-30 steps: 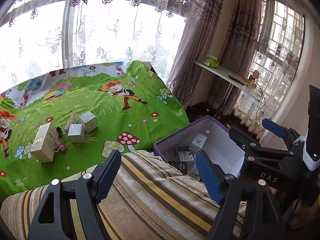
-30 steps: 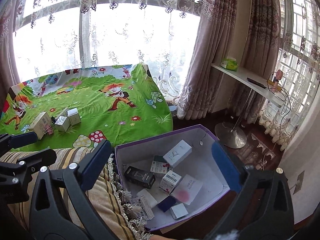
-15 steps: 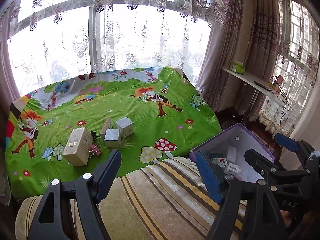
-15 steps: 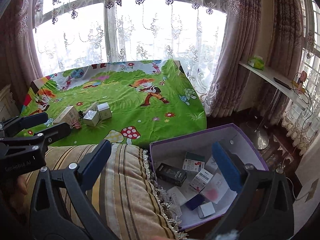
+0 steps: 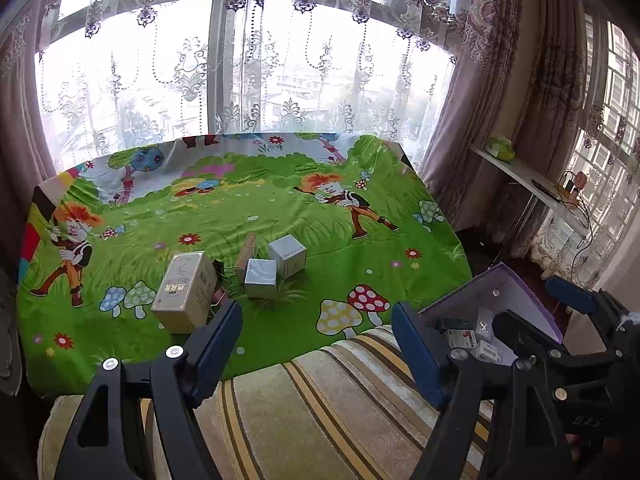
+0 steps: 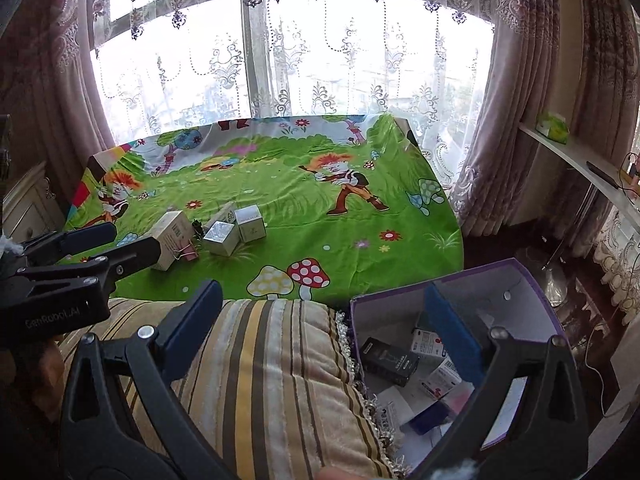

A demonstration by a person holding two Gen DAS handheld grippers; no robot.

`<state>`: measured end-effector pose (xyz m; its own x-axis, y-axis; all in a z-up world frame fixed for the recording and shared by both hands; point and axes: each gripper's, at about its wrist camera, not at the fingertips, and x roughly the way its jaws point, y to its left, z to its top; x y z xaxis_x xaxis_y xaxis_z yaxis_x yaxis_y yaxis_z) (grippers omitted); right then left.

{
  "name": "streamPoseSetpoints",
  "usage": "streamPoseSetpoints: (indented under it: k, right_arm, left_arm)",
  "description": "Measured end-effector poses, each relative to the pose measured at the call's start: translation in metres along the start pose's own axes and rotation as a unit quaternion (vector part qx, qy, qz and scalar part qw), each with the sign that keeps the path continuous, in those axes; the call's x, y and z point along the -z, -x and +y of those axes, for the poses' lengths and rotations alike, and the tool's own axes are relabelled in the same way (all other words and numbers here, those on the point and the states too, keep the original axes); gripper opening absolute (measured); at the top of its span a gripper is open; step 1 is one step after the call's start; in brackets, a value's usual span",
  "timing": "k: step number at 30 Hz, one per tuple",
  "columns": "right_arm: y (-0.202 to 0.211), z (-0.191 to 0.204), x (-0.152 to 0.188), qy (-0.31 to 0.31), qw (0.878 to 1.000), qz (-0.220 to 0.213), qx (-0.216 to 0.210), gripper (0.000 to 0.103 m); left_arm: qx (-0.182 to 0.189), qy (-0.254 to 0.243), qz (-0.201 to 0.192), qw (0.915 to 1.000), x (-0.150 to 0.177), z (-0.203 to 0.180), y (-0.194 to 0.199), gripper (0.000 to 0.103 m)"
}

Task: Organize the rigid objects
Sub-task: 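Move both tools back toward the boxes on the bed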

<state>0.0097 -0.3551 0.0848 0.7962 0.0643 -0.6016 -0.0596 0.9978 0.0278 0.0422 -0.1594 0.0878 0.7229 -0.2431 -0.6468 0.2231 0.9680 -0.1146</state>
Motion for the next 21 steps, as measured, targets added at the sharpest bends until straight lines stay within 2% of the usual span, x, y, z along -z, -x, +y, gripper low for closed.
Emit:
streamPoseSetpoints:
  k: [8, 14, 21]
  right_arm:
    - [-0.017, 0.032, -0.045, 0.035, 0.999, -0.019, -0.014, 0.101]
    - [-0.04, 0.047, -0.077, 0.031, 0.999, -0.02, -0.018, 0.101]
    - [-0.078, 0.06, -0.095, 0.018, 1.0, 0.003, -0.022, 0.101]
  left_arm:
    - [-0.046, 0.038, -0.003, 0.9982, -0.023, 0.061, -0.008, 0.078]
    - [-0.072, 0.07, -0.004, 0.9949, -0.039, 0.109, -0.018, 0.078]
    - [-0.073, 0.12, 0.006, 0.99, -0.046, 0.157, -0.036, 0.078]
